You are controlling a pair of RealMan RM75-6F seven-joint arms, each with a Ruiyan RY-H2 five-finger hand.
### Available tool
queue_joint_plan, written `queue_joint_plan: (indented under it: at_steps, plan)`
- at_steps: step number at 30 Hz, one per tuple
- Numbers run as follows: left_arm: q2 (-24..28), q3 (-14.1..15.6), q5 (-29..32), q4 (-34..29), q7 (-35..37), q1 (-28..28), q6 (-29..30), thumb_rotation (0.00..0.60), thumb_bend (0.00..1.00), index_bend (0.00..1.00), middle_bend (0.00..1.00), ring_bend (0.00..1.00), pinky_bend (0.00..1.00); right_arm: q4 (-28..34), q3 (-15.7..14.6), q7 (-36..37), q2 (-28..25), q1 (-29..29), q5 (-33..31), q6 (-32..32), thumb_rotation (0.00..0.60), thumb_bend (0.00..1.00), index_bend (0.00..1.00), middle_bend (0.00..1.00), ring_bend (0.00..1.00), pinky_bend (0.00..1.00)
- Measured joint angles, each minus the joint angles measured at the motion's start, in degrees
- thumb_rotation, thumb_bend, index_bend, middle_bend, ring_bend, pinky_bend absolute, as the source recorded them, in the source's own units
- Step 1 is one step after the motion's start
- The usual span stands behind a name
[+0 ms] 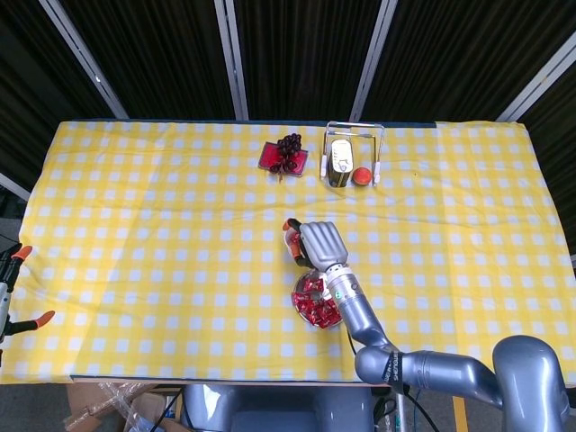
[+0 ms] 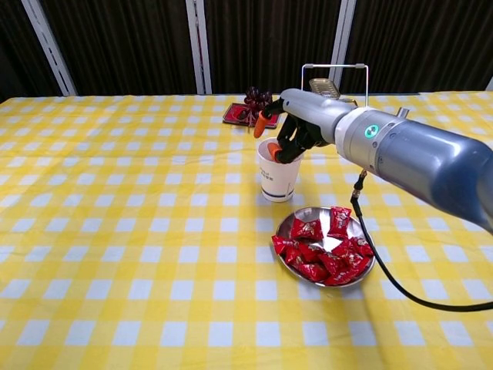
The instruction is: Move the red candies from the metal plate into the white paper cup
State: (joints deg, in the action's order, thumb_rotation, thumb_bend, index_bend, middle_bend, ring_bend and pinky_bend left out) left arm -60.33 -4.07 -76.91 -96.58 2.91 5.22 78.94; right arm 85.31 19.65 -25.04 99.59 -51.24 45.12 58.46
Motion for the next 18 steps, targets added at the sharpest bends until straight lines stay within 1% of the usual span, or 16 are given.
queue_joint_plan:
  at_steps: [2, 10, 13, 16, 18]
  plan:
    - [-0.03, 0.00, -0.03, 0.01, -0.03, -0.01, 0.08, 0.600, 0.01, 0.00, 0.00, 0.00, 0.00, 0.27, -0.04, -0.01, -0.15, 0.04, 0.04, 0.13, 0.600, 0.51, 0.24, 0.81, 0.96, 1.00]
    - [-0.09, 0.01, -0.11, 0.09, -0.05, -0.06, 0.27, 0.600, 0.01, 0.00, 0.00, 0.00, 0.00, 2.78, -0.49, -0.38, -1.35, 0.44, 0.75, 1.13, 0.600, 0.51, 0.24, 0.81, 0.96, 1.00]
    - [-0.07, 0.02, -0.16, 0.15, 0.01, -0.04, 0.27, 0.600, 0.01, 0.00, 0.00, 0.00, 0.00, 5.14, -1.17, -1.12, -2.56, 0.94, 1.35, 1.90, 0.600, 0.51, 0.24, 0.81, 0.96, 1.00]
    - [-0.05, 0.02, -0.22, 0.23, 0.02, -0.01, 0.27, 0.600, 0.01, 0.00, 0.00, 0.00, 0.00, 8.76, -2.56, -2.43, -4.57, 1.83, 1.90, 2.83, 0.600, 0.50, 0.24, 0.81, 0.96, 1.00]
    - [-0.08, 0.02, -0.28, 0.26, -0.03, -0.01, 0.34, 0.600, 0.01, 0.00, 0.00, 0.00, 0.00, 11.87, -4.01, -3.47, -6.37, 2.74, 2.24, 3.53, 0.600, 0.49, 0.24, 0.81, 0.96, 1.00]
